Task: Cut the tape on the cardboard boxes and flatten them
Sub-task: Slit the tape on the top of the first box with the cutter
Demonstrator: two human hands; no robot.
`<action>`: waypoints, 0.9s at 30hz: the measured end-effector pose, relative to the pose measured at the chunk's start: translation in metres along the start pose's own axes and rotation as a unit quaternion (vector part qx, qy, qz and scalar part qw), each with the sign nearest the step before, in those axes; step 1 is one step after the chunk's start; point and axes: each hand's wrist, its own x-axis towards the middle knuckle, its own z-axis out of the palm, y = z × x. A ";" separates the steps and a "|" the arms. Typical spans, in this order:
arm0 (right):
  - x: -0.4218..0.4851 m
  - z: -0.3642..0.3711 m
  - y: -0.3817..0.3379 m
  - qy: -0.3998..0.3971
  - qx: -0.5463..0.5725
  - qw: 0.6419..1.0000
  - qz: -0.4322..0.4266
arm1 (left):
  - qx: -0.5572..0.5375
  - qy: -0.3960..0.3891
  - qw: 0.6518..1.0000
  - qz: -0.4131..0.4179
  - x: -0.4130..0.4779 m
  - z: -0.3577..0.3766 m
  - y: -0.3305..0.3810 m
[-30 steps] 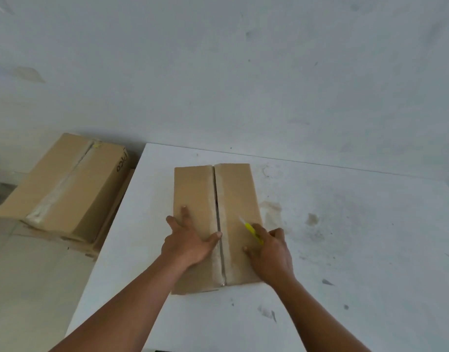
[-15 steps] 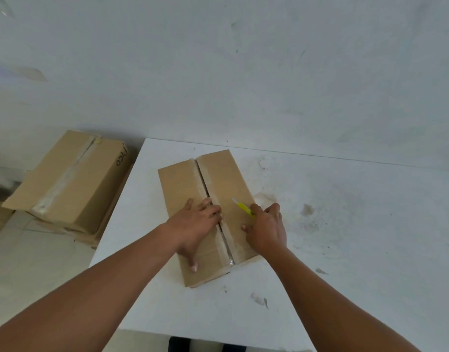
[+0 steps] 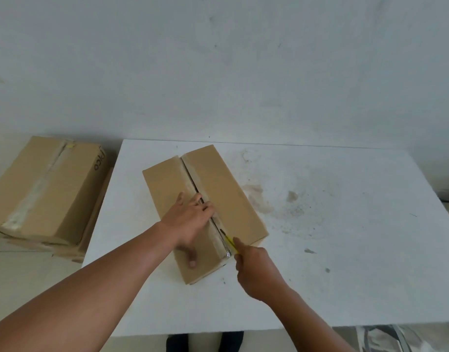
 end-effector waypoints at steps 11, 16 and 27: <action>-0.022 0.007 -0.012 -0.015 -0.158 0.987 0.035 | 0.045 -0.002 0.999 -0.003 -0.002 -0.004 0.002; -0.047 0.031 -0.007 0.007 -0.144 0.988 0.061 | 0.088 0.020 0.996 0.019 -0.002 0.000 0.003; -0.050 0.044 0.000 0.031 -0.047 0.994 0.097 | 0.085 0.017 0.981 0.173 0.003 -0.003 0.035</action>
